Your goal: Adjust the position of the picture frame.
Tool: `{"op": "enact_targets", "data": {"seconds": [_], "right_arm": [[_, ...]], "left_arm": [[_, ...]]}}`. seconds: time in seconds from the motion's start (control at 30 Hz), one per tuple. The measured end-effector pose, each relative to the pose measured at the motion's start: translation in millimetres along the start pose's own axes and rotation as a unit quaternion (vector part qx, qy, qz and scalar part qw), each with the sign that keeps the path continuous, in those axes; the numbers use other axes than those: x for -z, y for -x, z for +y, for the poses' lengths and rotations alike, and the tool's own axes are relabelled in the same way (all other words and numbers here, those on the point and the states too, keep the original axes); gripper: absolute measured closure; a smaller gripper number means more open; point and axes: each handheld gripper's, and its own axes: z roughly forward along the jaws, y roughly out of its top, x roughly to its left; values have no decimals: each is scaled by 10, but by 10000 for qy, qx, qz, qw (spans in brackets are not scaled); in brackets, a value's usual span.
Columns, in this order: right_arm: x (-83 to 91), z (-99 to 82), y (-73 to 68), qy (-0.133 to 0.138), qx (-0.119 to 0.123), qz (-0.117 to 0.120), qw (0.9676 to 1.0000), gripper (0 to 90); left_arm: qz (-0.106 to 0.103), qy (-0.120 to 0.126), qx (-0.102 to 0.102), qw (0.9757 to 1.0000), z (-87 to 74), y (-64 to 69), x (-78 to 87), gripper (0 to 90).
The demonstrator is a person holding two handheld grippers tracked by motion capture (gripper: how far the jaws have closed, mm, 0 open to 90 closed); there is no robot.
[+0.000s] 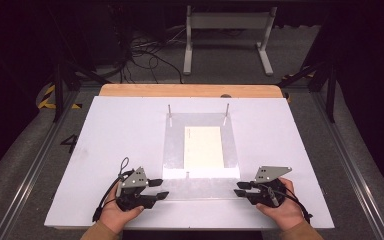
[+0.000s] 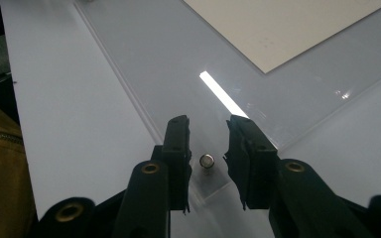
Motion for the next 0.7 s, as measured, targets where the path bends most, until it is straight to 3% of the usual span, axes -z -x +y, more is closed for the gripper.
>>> {"op": "enact_targets", "data": {"seconds": [0.27,0.43,0.53,0.63,0.7], "right_arm": [[-39,-47,-26,-92,167,-47,9998,729],[-45,-47,-50,-97,286,-65,9995,782],[-44,-47,-53,-101,320,-118,9994,820],[-38,-52,-48,-98,299,-114,9994,829],[-35,-48,-57,-128,325,-101,9993,830]], "left_arm": [[48,-237,-177,9996,3,21,-83,539],[-54,-262,-322,9991,1,63,-84,698],[84,-295,-431,9986,11,97,-91,757],[105,-317,-349,9988,6,82,-77,821],[-15,-331,-291,9990,0,67,-60,826]]}}
